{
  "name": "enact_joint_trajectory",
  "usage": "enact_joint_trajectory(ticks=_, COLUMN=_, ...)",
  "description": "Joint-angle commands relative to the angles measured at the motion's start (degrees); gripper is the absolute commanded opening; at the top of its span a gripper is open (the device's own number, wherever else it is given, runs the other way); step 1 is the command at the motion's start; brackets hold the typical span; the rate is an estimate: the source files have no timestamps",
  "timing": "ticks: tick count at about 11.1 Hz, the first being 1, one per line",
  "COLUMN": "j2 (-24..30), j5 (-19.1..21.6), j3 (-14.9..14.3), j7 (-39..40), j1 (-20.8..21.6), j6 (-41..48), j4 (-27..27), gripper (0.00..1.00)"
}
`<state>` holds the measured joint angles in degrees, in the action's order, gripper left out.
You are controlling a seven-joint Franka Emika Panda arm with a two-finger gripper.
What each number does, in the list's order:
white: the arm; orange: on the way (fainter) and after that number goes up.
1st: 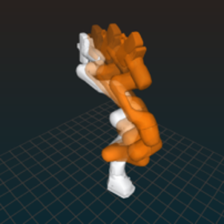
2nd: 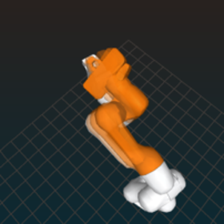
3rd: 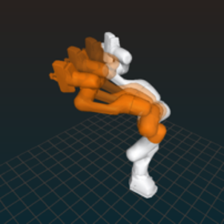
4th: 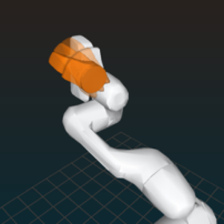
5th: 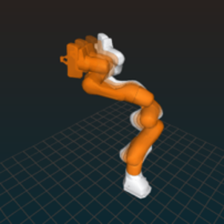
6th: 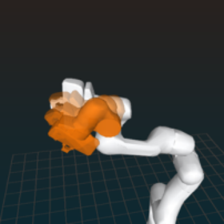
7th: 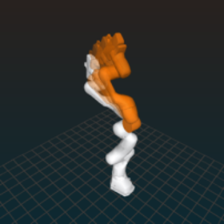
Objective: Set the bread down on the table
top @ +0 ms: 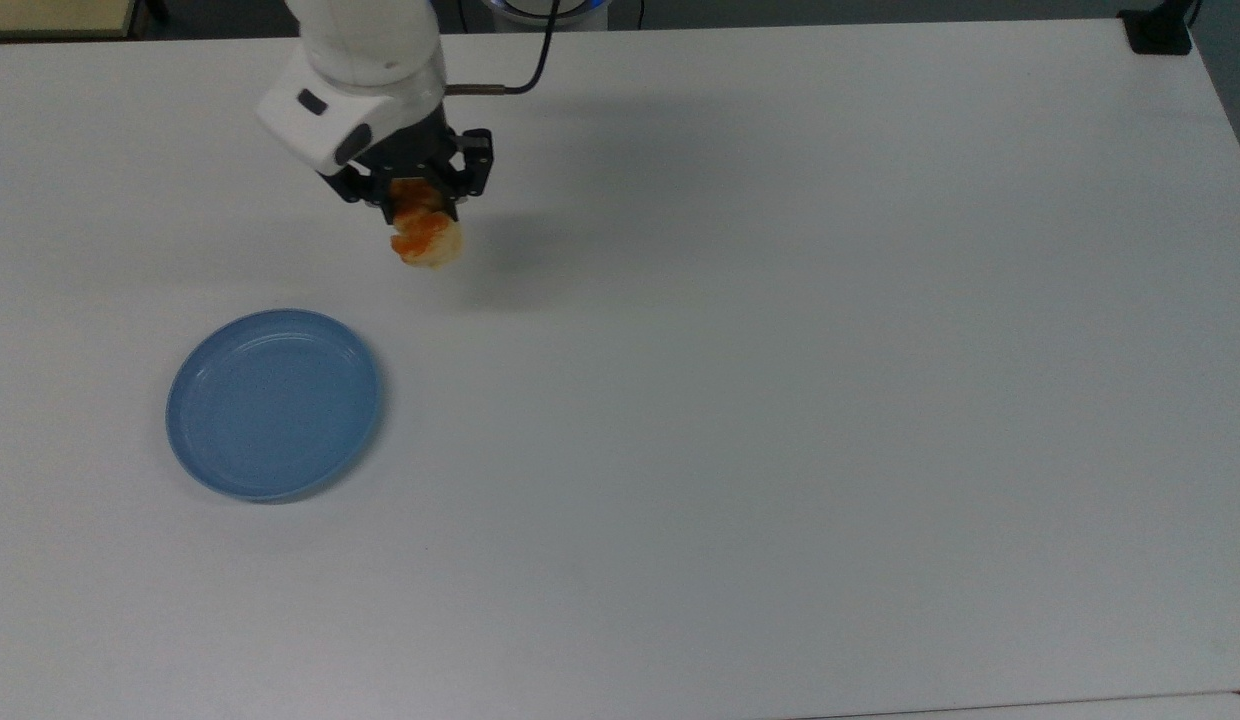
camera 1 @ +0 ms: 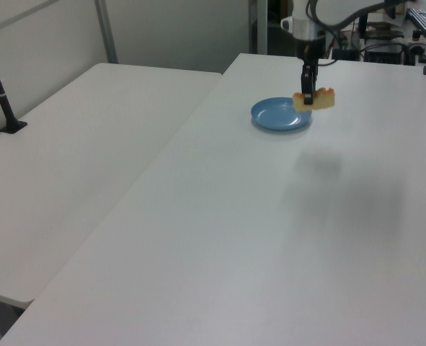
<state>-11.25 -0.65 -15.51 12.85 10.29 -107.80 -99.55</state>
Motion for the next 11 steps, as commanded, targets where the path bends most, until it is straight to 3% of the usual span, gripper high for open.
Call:
enact_joint_trajectory(ticks=1, j2=5.0, j5=-1.4, j3=-0.1, j7=-5.3, j1=6.2, j6=-0.2, j4=-11.3, gripper=0.54)
enact_joint_trajectory(ticks=3, j2=3.3, j5=-3.2, j3=2.8, j7=-8.4, j1=6.7, j6=-2.1, j4=-15.0, gripper=0.54)
enact_joint_trajectory(ticks=4, j2=2.3, j5=-3.2, j3=2.9, j7=-11.2, j1=6.9, j6=-2.9, j4=-15.2, gripper=0.60)
enact_joint_trajectory(ticks=6, j2=1.7, j5=-3.3, j3=4.5, j7=-15.0, j1=6.9, j6=-3.4, j4=-15.3, gripper=0.79)
enact_joint_trajectory(ticks=7, j2=1.4, j5=-3.3, j3=4.9, j7=-16.1, j1=6.8, j6=-3.4, j4=-15.3, gripper=0.94)
enact_joint_trajectory(ticks=8, j2=1.3, j5=-3.4, j3=4.9, j7=-17.0, j1=6.8, j6=-3.4, j4=-15.2, gripper=1.00)
enact_joint_trajectory(ticks=10, j2=2.1, j5=-3.4, j3=5.0, j7=-17.2, j1=6.8, j6=-2.3, j4=-14.6, gripper=1.00)
enact_joint_trajectory(ticks=11, j2=5.0, j5=-3.4, j3=5.6, j7=-17.5, j1=6.1, j6=-1.7, j4=-13.7, gripper=1.00)
